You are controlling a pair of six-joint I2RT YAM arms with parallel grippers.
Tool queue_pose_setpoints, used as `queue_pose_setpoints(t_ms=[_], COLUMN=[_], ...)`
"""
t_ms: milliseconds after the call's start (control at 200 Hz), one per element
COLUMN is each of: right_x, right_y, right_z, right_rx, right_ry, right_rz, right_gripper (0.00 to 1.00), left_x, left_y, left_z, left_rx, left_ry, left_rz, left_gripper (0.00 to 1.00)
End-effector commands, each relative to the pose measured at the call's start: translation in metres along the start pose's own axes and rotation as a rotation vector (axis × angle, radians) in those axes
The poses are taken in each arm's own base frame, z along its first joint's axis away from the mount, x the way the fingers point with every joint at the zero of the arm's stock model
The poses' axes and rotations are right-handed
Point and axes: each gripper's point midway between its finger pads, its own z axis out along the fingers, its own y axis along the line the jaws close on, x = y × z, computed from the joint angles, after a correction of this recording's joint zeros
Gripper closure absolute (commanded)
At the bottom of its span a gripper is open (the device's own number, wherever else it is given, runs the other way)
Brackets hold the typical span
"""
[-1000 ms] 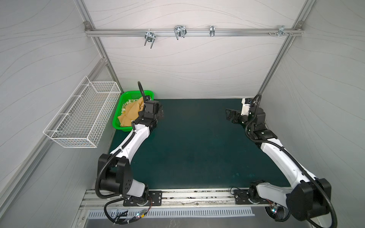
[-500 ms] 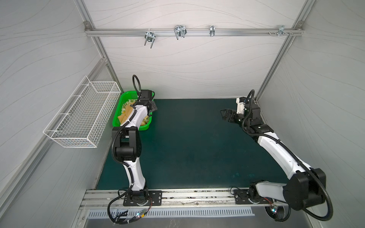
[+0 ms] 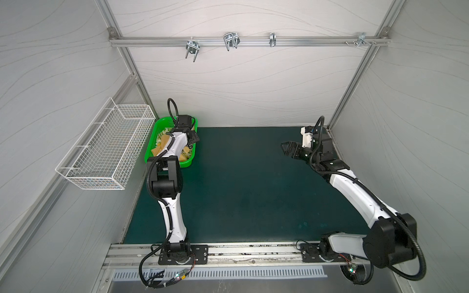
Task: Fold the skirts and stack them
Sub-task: 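Grasp the tan skirt in the green basket with left gripper while right arm rises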
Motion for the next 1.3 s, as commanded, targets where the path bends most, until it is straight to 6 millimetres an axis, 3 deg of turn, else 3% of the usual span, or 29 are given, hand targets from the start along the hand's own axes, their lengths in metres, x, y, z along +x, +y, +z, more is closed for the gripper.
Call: queue_pose_setpoints(t_ms=[0,150,395,415,485,710,875,1076,1296], right_x=[0.001,0.001,0.007,0.008,0.009,0.014,0.018,0.017,0.012], right_y=[0.007,0.008,0.005,0.005,0.005,0.007,0.009,0.011,0.017], right_z=[-0.002,-0.004,-0.004,-0.004,-0.004,-0.001,0.0,-0.004,-0.005], right_rx=[-0.03,-0.036,-0.031,-0.032,-0.034,-0.05,-0.059,-0.064,-0.088], right_ry=[-0.008,-0.01,-0.007,-0.006,-0.006,0.006,0.015,0.006,-0.007], right_rz=[0.003,0.006,0.006,0.007,0.007,0.013,0.014,0.009,0.007], right_gripper=[0.01,0.01,0.01,0.01,0.01,0.01,0.01,0.01,0.01], left_x=[-0.015,-0.01,-0.009,-0.019,-0.02,-0.028,-0.032,-0.033,-0.031], left_y=[0.0,-0.002,-0.011,-0.014,-0.016,-0.018,-0.021,-0.028,-0.04], left_z=[0.001,0.009,0.011,0.006,0.005,-0.005,-0.013,-0.021,-0.047], left_rx=[0.014,0.026,0.075,0.087,0.097,0.113,0.138,0.185,0.236], left_ry=[-0.021,0.005,0.017,-0.007,-0.005,-0.02,-0.03,-0.025,-0.025], left_rz=[-0.039,-0.037,-0.021,-0.025,-0.017,0.003,0.011,0.029,0.078], left_gripper=[0.07,0.18,0.49,0.51,0.6,0.68,1.0,1.0,1.0])
